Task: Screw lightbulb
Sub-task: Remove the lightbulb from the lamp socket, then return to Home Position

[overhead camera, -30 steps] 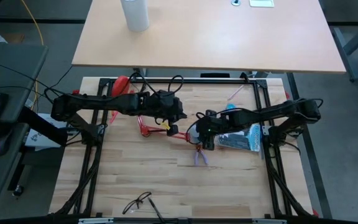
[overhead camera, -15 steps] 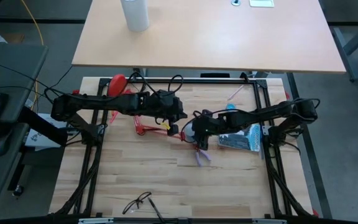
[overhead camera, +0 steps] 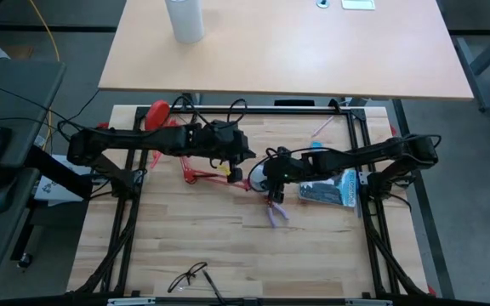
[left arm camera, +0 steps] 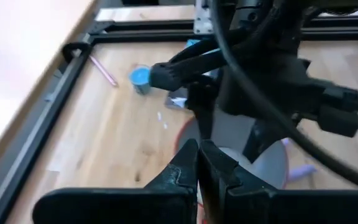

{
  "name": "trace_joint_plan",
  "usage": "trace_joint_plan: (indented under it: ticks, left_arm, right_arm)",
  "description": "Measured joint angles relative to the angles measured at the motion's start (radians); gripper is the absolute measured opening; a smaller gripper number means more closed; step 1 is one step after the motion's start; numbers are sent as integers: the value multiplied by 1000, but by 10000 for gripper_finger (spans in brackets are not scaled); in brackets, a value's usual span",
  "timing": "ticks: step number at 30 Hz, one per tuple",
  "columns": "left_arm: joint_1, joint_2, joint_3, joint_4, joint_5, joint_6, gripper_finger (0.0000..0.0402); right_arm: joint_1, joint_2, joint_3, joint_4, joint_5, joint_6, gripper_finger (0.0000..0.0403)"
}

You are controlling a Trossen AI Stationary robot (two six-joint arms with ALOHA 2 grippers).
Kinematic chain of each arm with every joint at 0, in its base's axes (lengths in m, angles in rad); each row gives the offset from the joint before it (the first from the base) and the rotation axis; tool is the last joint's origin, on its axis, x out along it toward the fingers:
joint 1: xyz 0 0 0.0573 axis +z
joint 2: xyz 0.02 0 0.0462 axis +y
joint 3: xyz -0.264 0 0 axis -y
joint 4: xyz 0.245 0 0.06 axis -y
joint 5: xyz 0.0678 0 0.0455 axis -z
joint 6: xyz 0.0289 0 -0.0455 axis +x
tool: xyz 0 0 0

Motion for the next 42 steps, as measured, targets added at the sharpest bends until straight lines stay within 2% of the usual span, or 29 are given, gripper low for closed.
trace_joint_plan:
  ticks: [5, 13, 17, 20, 23, 30, 36, 39, 42]
  left_arm:
    - [14, -36, 0, -3, -41, 28, 0]
    - [56, -67, 0, -4, -44, 38, 0]
    - [72, -65, -7, 25, 17, 39, 0]
    - [81, -66, -74, 146, 91, 13, 0]
    - [85, -69, -156, 265, 123, -63, 0]
    - [56, -75, -327, 407, 175, -255, 0]
    - [-5, -129, -493, 597, 151, -384, 0]
    - [-33, -179, -598, 743, 129, -477, 0]
    - [-70, -249, -722, 946, 65, -561, 0]
  right_arm:
    - [0, -62, 0, -16, 4, 7, 169]
    - [-5, -238, 1, -124, 114, 11, 158]
    - [-33, -310, 2, -226, 165, 28, 152]
    - [-70, -339, 2, -309, 187, 43, 152]
    - [-118, -339, 2, -382, 188, 42, 152]
    - [-230, -295, 1, -373, 126, 4, 152]
    - [-309, -243, 1, -367, 30, -22, 139]
    - [-337, -233, 1, -385, -63, -28, 104]
    - [-352, -268, -37, -415, -129, -21, 39]
